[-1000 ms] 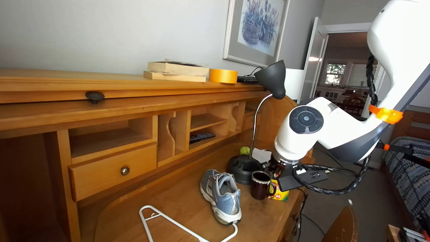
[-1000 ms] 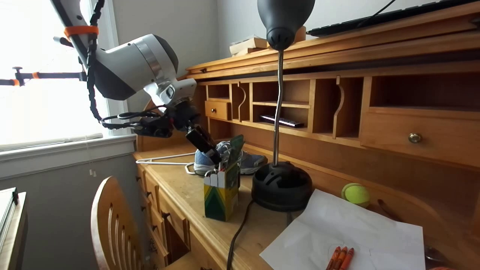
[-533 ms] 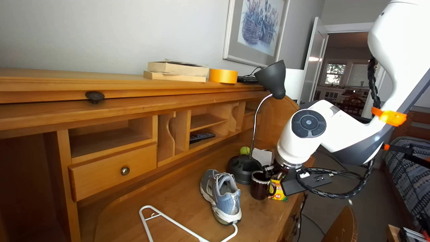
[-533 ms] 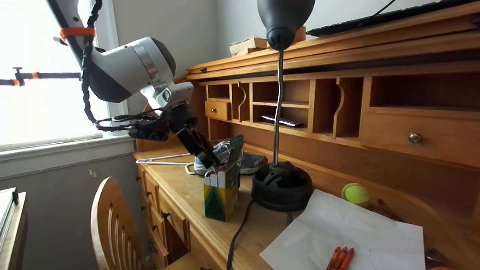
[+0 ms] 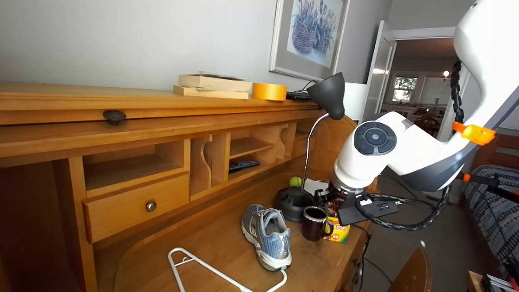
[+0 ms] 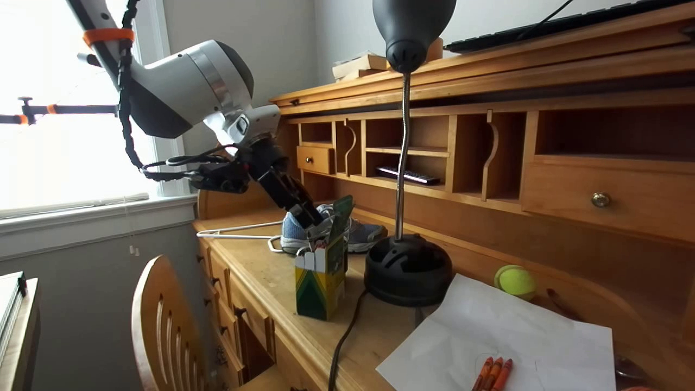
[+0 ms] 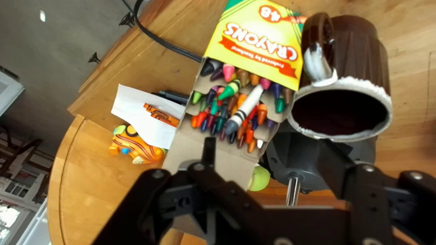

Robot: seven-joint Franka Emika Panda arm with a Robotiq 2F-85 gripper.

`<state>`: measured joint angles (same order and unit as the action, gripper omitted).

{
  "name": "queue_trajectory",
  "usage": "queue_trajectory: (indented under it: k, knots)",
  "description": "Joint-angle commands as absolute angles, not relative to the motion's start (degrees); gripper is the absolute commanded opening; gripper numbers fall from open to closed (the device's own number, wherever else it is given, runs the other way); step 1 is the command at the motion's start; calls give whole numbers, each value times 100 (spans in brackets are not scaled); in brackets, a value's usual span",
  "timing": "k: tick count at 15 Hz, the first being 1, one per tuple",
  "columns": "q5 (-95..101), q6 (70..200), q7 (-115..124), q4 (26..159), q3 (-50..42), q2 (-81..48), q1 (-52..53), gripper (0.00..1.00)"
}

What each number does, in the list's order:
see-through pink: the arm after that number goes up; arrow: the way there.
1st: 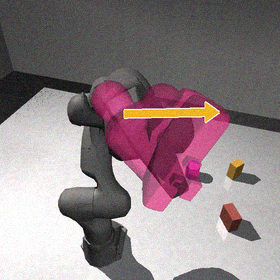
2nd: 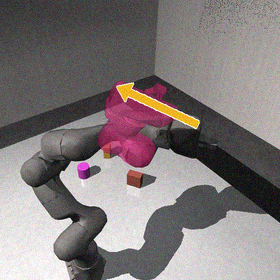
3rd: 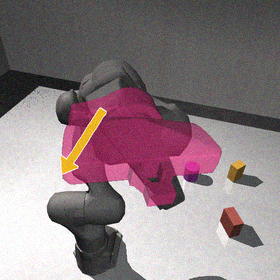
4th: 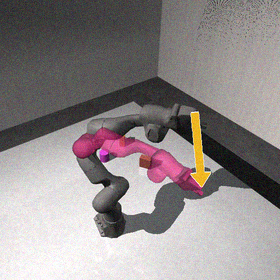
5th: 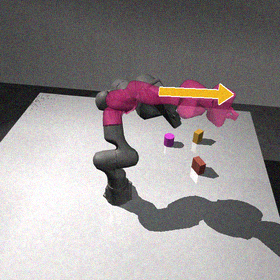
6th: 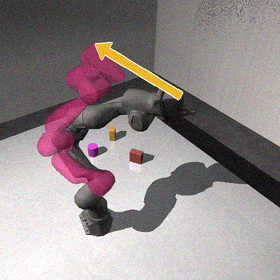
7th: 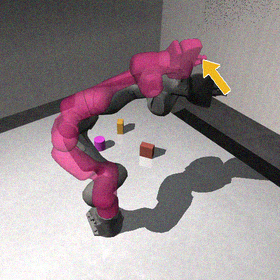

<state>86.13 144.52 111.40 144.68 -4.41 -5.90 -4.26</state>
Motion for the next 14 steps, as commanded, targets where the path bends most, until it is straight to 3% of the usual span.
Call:
queue_trajectory:
  k: [1,6,14]
  knots:
    - [8404,14473,11108,14651,-420,-270,-456,44]
    - [7435,14544,10485,14732,-464,-161,-505,3]
    - [5949,14228,9345,14817,-582,183,-565,0]
